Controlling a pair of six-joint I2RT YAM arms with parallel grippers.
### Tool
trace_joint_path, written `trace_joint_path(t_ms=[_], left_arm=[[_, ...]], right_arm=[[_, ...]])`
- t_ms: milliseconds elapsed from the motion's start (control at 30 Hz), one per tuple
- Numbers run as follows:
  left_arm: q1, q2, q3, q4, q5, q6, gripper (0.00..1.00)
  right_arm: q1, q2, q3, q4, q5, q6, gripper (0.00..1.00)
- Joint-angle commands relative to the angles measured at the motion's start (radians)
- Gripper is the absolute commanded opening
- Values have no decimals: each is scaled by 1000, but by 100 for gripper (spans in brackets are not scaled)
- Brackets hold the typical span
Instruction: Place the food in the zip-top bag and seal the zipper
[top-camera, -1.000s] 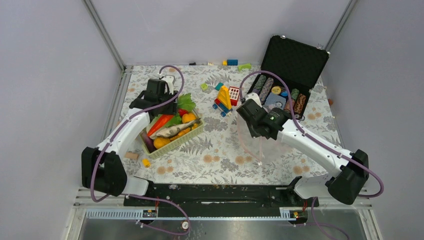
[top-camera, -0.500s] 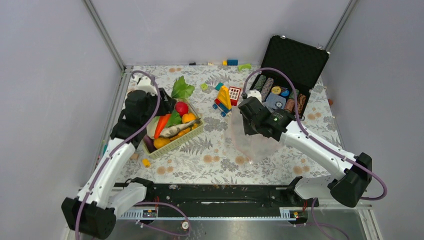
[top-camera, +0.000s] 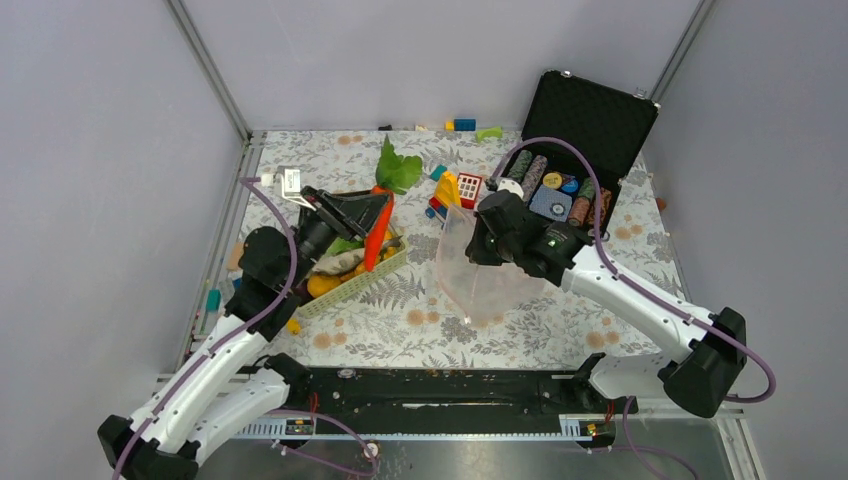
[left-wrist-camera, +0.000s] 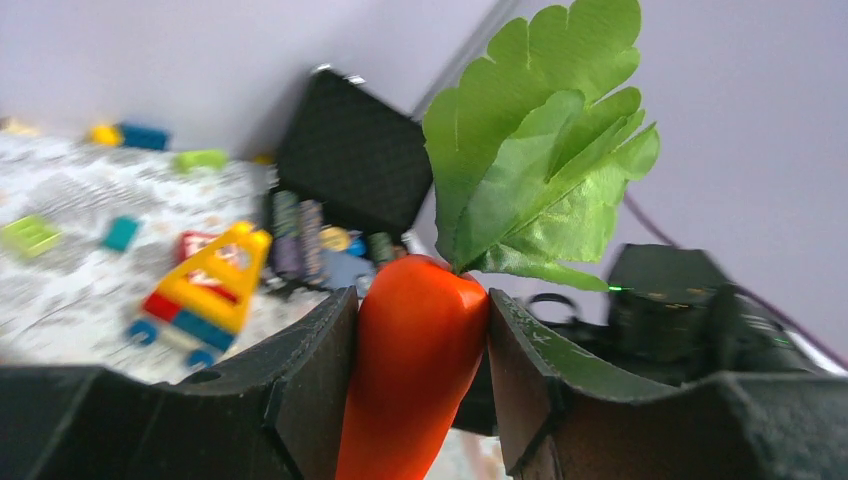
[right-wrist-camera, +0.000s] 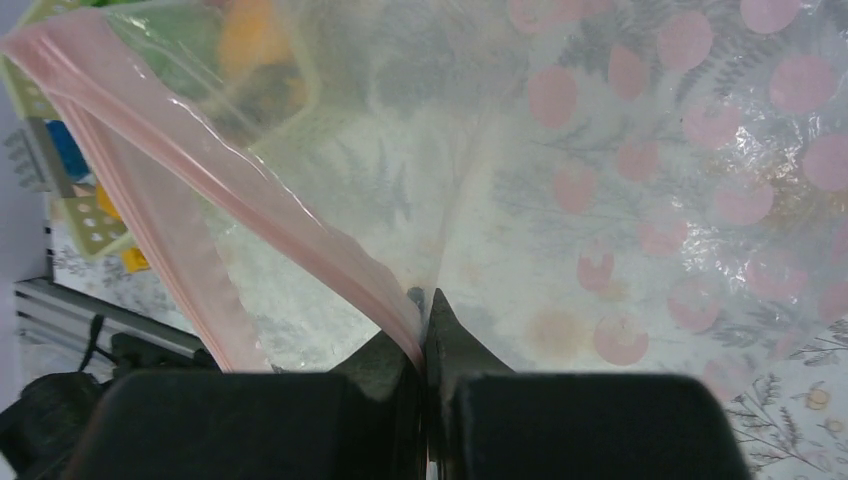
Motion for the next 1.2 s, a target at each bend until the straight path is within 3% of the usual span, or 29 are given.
trace_joint_path(t_ms=[0, 300, 633, 900, 1167], left_arm=[[-99, 11, -15, 312, -3, -67, 0], [-244, 181, -1, 690, 73, -69, 0], [-299, 363, 3, 984, 116, -98, 0], [-315, 436, -6, 1076, 116, -70, 0], [-326, 406, -41, 937, 109, 90, 0]], right_arm=[[-5, -53, -19, 80, -52, 86, 2], [-5, -100, -80, 182, -140, 155, 2], [-5, -134, -106, 225, -176, 173, 2], [-5, -166, -109, 230, -186, 175, 2], [-5, -238, -97, 229, -225, 157, 4]])
